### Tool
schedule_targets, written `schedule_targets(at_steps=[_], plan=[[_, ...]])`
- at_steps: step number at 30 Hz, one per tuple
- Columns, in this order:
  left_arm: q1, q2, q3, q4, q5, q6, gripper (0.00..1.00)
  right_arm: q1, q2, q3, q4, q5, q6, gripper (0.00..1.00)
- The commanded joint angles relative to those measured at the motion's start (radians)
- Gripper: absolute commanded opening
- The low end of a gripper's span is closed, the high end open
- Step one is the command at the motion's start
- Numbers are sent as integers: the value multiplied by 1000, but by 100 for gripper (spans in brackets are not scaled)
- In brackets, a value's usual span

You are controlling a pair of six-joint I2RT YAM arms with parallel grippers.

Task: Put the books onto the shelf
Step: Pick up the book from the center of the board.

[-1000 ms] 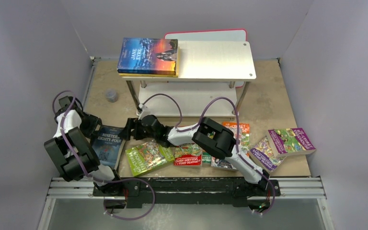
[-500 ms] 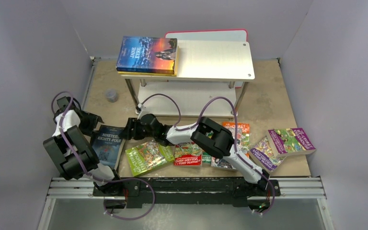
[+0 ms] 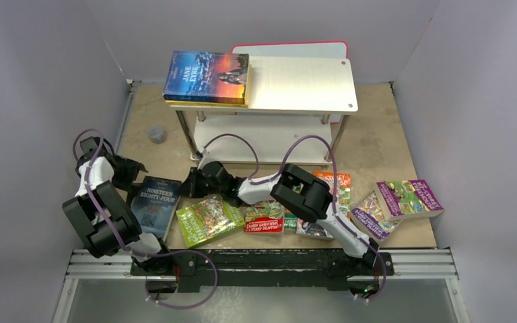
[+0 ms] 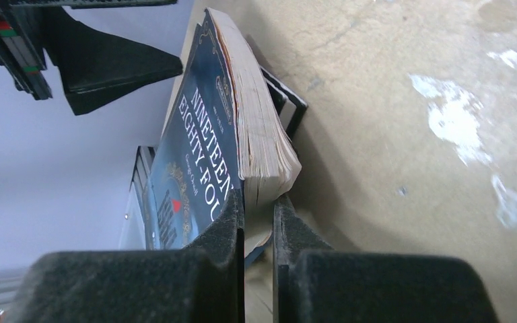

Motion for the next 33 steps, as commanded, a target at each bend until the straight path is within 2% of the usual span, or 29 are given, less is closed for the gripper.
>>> schedule_targets(at_steps=[1, 12, 15, 20, 24, 28, 33], plan=[[1, -107, 8, -43, -49, 66, 53, 0, -113, -100, -44, 42, -33, 0], [-3, -349, 39, -90, -38, 95, 55, -7, -355, -271, 0, 103, -62, 0], [-16, -400, 69, -125, 22, 92, 56, -7, -426, -288, -6, 147, -136, 0], [-45, -520, 100, -165, -37, 100, 56, -4, -523, -355, 19, 167, -249, 0], [-46, -617, 91, -153, -29, 99, 57, -4, -630, -405, 1, 179, -358, 0], [-70, -676, 98, -120, -5, 107, 57, -4, -714, -386, -49, 120, -455, 0], [-159, -704, 142, -112, -2, 159, 57, -4, -781, -318, -156, 17, -535, 0]])
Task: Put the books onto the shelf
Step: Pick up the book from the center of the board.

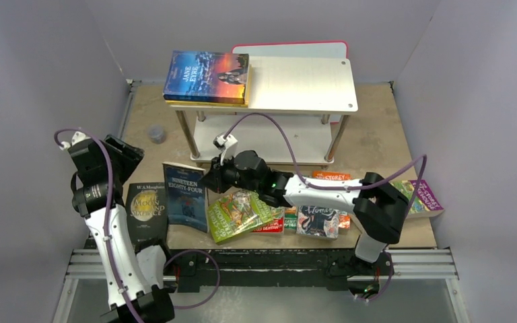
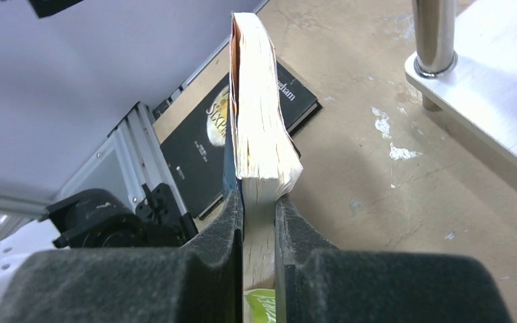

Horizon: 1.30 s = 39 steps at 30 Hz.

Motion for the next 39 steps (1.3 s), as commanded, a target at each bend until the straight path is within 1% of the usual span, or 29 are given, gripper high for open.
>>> schedule_targets(at_steps=[1, 6, 10, 13, 18, 21, 25, 28, 30, 33, 35, 39], plan=[[-73, -29, 86, 36, 1, 74, 57, -2, -107, 114, 1, -100, -110, 0], [-148, -103, 151, 26, -60, 117, 57, -2, -133, 211, -138, -117, -136, 0], [-211, -164, 183, 45, -53, 148, 59, -4, -150, 294, -249, -92, -164, 0], [-247, -196, 204, 52, -51, 158, 60, -9, -155, 331, -286, -73, -184, 0], [-278, -203, 228, 47, -52, 172, 61, -28, -178, 368, -304, -103, -207, 0], [-282, -212, 221, 54, -39, 171, 61, -33, -209, 399, -374, -124, -209, 0], [-292, -270, 164, 109, 61, 163, 62, -36, -283, 390, -434, -148, -222, 0], [-307, -298, 121, 155, 147, 161, 64, -40, -332, 377, -485, -157, -263, 0], [-323, -302, 108, 171, 186, 167, 64, -49, -370, 349, -534, -153, -288, 0], [-354, -303, 91, 184, 210, 181, 64, -79, -433, 307, -563, -129, -307, 0], [-371, -304, 72, 205, 233, 184, 65, -107, -460, 291, -580, -143, -315, 0], [-428, -286, 38, 246, 340, 197, 65, -144, -520, 251, -619, -196, -362, 0]])
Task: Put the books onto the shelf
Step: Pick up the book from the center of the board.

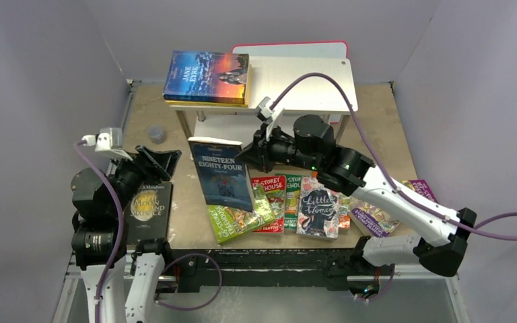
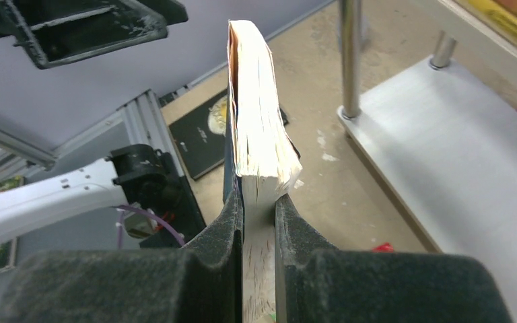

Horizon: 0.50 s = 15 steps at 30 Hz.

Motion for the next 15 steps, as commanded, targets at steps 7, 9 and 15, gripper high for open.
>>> schedule_targets(at_steps=[7, 9, 15], plan=[[-158, 54, -54, 136, 154, 85, 66, -39, -138, -57, -44, -111, -114, 0], [-180, 73, -89, 169, 174, 85, 66, -39, -154, -82, -48, -149, -127, 0], [-255, 58, -208, 279, 215, 115, 65, -39, -150, -96, -71, -270, -179, 0]])
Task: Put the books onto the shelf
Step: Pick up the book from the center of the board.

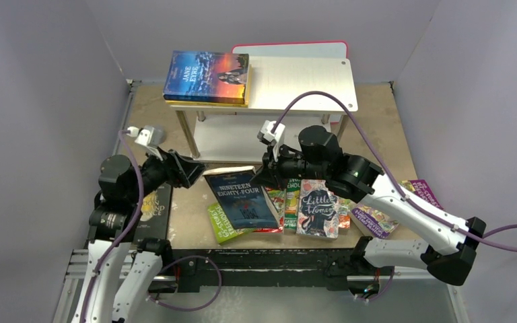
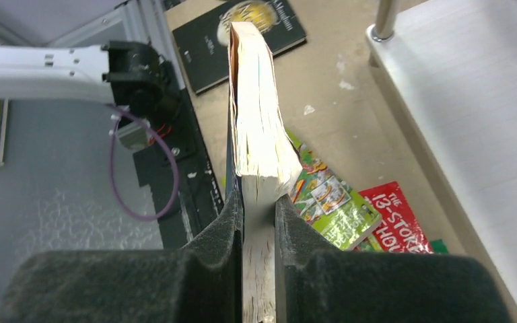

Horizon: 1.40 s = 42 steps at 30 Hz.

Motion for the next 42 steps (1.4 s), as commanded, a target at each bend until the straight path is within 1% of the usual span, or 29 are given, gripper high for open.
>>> schedule_targets(at_steps=[1, 4, 7, 8, 9, 11, 17, 20, 25, 29, 32, 35, 38, 42], plan=[[-49, -20, -64, 137, 76, 45, 65, 5, -34, 24, 96, -153, -50, 0], [-77, -37, -116, 202, 135, 27, 65, 5, -27, 19, 113, -217, -62, 0], [-105, -44, -175, 321, 254, -55, 66, 4, -17, 26, 112, -251, -89, 0], [-118, -40, -174, 339, 316, -66, 66, 5, -16, 28, 110, -253, -90, 0], [-128, -41, -166, 338, 336, -65, 66, 5, -15, 29, 107, -252, -89, 0], [-134, -62, -148, 308, 342, -52, 66, 5, -16, 27, 102, -254, -89, 0], [-138, -102, -129, 286, 381, -44, 66, 5, -19, 24, 112, -273, -91, 0], [-139, -82, -103, 279, 413, -19, 66, 5, -18, 35, 107, -285, -94, 0], [-153, -23, -35, 180, 411, 96, 66, 5, -21, 64, 99, -320, -105, 0], [-181, 21, -30, 163, 412, 110, 66, 5, -35, 73, 110, -348, -105, 0], [-199, 29, -10, 133, 416, 151, 66, 5, -39, 85, 126, -338, -96, 0], [-206, 18, 32, 86, 462, 199, 65, 5, -33, 100, 130, -334, -80, 0], [-208, 4, 58, 31, 455, 251, 65, 5, -35, 102, 139, -337, -83, 0], [-214, 9, 46, 32, 451, 247, 65, 5, -49, 103, 162, -380, -95, 0]])
